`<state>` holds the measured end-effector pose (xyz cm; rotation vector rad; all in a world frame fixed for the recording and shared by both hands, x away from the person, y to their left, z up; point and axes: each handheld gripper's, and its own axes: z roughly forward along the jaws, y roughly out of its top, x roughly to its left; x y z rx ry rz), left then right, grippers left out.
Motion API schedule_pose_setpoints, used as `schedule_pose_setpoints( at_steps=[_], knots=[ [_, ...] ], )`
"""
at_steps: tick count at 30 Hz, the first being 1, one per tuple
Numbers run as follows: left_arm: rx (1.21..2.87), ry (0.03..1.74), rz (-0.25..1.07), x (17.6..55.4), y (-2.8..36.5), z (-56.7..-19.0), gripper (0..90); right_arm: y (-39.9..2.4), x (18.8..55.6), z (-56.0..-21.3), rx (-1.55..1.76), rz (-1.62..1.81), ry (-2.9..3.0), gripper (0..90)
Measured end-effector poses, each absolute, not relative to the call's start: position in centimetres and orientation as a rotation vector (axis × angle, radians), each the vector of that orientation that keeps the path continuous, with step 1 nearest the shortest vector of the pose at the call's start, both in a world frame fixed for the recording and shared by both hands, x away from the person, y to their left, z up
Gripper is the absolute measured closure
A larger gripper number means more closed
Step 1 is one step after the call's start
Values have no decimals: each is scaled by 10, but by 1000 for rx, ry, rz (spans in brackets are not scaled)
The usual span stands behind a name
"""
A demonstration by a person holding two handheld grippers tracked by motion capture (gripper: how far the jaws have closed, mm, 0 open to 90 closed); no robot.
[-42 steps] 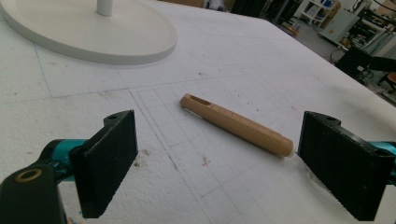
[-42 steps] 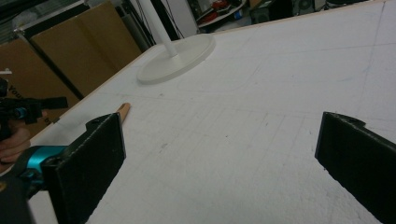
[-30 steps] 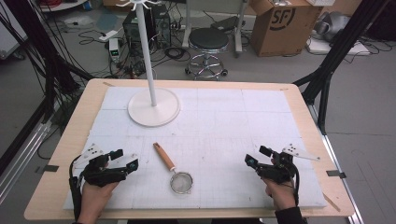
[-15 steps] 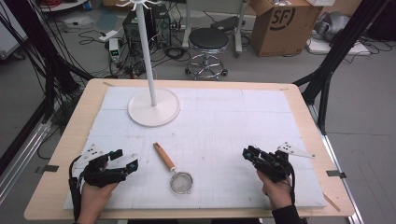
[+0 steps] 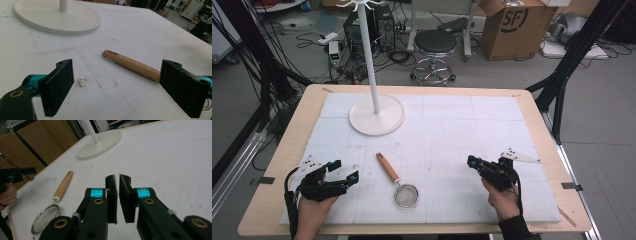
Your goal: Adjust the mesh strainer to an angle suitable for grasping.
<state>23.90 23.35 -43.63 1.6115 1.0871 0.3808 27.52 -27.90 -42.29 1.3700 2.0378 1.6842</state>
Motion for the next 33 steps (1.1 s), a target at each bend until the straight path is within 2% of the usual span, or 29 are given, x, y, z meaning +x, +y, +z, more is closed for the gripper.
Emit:
schedule_pose_setpoints(
  at_steps=[4,33],
  knots=[
    [1607,1090,380,239,234,-436,132,-269,279,-422,1368,1692,2058,885],
    [1611,1090,386,237,236,-438,136,-155,305,-409,1258,1696,2370,890]
  ],
)
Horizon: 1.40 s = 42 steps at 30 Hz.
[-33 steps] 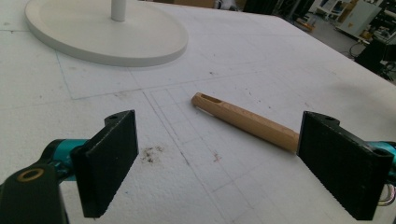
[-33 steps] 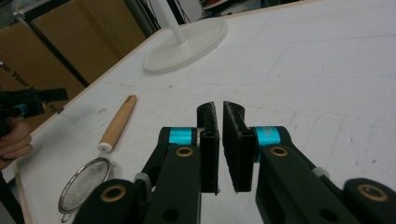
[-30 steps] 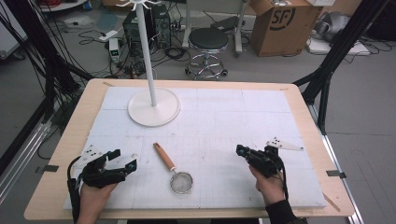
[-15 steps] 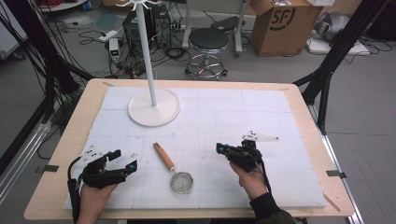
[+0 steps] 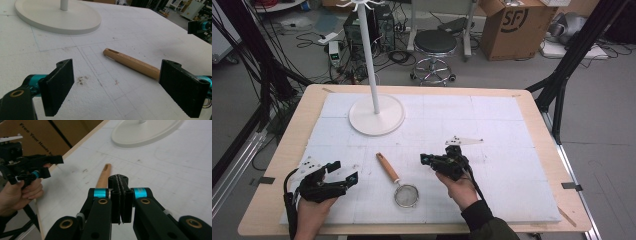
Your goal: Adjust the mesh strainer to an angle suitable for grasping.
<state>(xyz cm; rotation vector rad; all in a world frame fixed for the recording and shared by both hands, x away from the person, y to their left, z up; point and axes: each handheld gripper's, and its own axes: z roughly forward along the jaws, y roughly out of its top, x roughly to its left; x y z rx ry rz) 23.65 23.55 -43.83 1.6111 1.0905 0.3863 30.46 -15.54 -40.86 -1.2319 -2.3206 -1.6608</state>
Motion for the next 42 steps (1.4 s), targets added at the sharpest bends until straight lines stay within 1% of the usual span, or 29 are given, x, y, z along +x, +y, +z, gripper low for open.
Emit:
schedule_pose_setpoints(
  at_steps=[8,26,32,42],
  knots=[
    [1601,1102,392,236,237,-439,135,-126,307,-413,-1187,-1616,-2294,891],
    [1612,1094,389,235,236,-438,139,-65,291,-436,-1051,-1416,-2384,890],
    [1610,1092,390,235,237,-439,143,-52,287,-441,-1035,-1325,-2413,890],
    [1610,1090,387,235,237,-438,146,-44,286,-448,-1039,-1228,-2460,891]
  ],
)
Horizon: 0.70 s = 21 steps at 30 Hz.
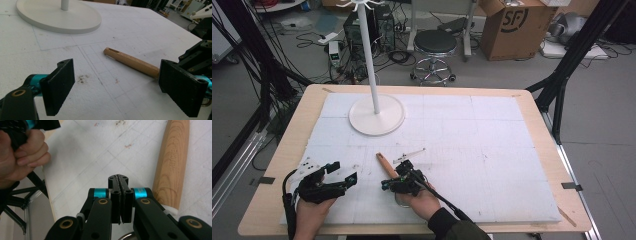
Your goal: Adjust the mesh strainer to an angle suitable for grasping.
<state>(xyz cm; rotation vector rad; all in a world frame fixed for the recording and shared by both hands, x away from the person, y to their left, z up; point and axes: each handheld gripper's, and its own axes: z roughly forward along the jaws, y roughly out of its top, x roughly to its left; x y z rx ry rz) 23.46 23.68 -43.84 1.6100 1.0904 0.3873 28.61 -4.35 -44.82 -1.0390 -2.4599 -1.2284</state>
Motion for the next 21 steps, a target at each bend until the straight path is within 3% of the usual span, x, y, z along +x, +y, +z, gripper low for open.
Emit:
schedule_pose_setpoints(
  at_steps=[21],
  knots=[
    [1610,1094,390,233,238,-438,149,-51,290,-448,-1113,-1090,-2555,891]
  ],
)
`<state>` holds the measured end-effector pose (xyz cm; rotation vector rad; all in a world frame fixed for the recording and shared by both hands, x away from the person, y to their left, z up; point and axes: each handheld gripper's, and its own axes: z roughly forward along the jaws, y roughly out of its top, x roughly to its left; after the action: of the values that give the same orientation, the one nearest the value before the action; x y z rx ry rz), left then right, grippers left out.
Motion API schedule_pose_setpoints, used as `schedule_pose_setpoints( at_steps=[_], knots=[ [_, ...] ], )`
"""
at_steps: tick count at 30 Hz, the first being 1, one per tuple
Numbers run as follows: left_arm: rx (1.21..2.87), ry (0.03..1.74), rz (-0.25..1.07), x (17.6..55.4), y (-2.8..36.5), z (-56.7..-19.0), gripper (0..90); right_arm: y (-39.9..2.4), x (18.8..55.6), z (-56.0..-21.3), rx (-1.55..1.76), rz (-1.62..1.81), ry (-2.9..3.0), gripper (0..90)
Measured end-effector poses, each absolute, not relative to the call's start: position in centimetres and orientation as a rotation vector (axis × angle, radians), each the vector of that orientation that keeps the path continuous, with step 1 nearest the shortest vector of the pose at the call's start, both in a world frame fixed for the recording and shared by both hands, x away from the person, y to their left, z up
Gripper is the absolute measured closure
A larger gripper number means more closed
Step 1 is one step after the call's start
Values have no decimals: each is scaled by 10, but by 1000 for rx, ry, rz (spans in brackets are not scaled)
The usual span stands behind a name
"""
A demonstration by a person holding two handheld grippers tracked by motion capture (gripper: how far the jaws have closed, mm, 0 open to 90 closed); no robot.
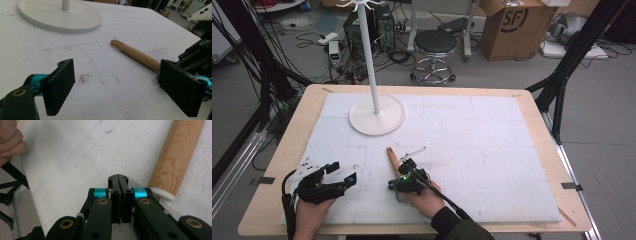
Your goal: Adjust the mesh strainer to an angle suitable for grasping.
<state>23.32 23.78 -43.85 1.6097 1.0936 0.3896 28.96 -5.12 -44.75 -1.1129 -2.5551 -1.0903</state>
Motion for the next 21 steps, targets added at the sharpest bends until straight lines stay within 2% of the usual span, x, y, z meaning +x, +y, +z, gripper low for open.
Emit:
schedule_pose_setpoints(
  at_steps=[21],
  knots=[
    [1619,1098,393,232,238,-439,149,-98,291,-447,-1181,-1087,-2528,891]
  ],
)
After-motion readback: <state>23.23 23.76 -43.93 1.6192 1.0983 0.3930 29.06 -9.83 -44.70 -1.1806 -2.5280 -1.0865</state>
